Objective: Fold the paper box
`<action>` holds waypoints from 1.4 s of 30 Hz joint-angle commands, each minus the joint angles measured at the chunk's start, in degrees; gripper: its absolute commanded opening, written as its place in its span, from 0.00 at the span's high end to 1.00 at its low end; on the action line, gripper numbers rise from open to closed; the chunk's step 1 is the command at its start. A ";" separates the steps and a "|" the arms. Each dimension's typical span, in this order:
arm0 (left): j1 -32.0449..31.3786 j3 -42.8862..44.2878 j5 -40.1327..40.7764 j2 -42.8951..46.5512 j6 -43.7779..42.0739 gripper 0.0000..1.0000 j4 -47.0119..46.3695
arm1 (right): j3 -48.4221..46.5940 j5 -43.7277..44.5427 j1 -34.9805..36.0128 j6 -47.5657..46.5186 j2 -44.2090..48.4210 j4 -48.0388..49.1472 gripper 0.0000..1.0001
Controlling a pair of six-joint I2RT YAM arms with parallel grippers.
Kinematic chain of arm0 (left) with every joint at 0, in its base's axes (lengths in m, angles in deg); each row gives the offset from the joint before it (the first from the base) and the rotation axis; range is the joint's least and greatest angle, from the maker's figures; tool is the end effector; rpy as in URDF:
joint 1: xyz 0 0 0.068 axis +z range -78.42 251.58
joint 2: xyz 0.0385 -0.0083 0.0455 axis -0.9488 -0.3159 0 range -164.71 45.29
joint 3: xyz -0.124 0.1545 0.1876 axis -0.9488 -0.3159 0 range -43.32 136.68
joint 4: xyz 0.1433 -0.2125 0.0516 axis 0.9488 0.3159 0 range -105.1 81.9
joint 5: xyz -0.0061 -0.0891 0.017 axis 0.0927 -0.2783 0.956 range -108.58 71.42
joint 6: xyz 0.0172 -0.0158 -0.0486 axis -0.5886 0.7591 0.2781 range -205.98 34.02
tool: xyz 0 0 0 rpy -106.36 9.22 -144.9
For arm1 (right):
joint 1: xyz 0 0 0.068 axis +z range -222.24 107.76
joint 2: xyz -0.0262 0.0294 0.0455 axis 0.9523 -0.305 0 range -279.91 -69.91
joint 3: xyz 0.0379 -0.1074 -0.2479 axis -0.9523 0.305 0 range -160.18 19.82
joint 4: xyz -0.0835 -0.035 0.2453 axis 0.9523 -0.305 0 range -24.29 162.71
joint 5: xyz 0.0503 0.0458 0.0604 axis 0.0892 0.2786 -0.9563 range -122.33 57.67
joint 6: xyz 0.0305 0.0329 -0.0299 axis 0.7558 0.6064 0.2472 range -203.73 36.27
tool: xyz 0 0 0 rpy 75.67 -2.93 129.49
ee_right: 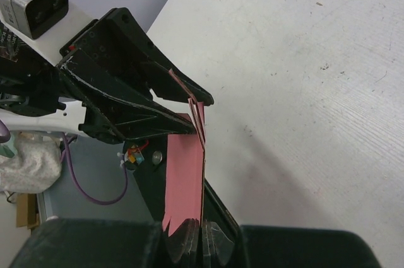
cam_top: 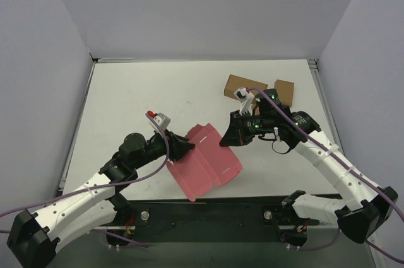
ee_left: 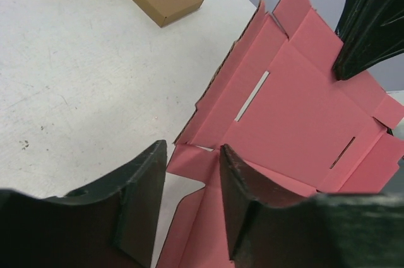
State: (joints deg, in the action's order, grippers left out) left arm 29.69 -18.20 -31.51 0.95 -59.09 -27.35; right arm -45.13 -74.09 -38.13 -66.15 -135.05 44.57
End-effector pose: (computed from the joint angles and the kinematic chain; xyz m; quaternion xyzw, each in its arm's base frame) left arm 0.1362 -0.1330 0.2609 0.1711 0.7278 -0.4417 0.4959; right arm 0.1878 0.1558 0.3645 -0.2961 0.7677 0.4842 0.2975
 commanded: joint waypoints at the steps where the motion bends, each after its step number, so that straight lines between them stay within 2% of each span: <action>1: 0.14 1.07 -3.15 -1.63 -0.53 0.57 -5.68 | -2.11 -0.17 -0.36 0.08 -0.25 0.45 1.00; 4: 0.23 0.89 -3.60 -1.72 -0.44 0.66 -5.16 | -2.20 0.36 -0.27 0.43 -0.33 0.46 1.00; 14: -2.84 -0.87 -1.05 -0.66 1.93 0.71 -6.12 | -2.81 4.22 -0.53 2.45 -1.74 0.37 1.00; 17: -7.14 -1.04 3.16 -1.19 1.93 0.76 -6.56 | -2.90 5.89 -0.62 3.51 -2.00 0.63 1.00; 19: -11.00 -1.13 8.76 -1.54 1.58 0.79 -6.47 | -2.90 6.95 -0.62 4.38 -2.27 0.80 1.00; 22: -13.82 -1.48 12.48 -2.59 1.76 0.82 -8.22 | -2.55 7.13 -0.71 5.35 -2.27 1.59 1.00; 26: -14.10 -2.36 20.72 -3.30 3.51 0.88 -8.49 | -1.76 7.22 -0.80 6.49 -2.01 2.04 1.00; 34: -14.62 -1.31 23.38 -4.61 3.69 0.99 -9.28 | 1.75 9.23 -0.54 8.87 0.10 6.15 1.00; 38: -16.55 -1.22 30.76 -8.56 7.20 1.00 -8.75 | 4.30 18.00 3.85 9.23 0.81 9.15 1.00; 39: -17.52 -1.31 33.82 -9.44 8.86 1.00 -9.02 | 4.91 23.33 6.91 8.87 0.37 9.59 1.00; 42: -18.58 -1.22 36.83 -13.13 10.02 1.00 -11.12 | 6.67 29.17 10.35 8.52 -0.77 12.40 1.00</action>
State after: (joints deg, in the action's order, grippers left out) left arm 12.58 -21.00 -2.22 -9.08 -53.14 -32.40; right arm -40.47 -55.53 -33.00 -58.15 -135.51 51.61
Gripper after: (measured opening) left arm 0.098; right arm 0.045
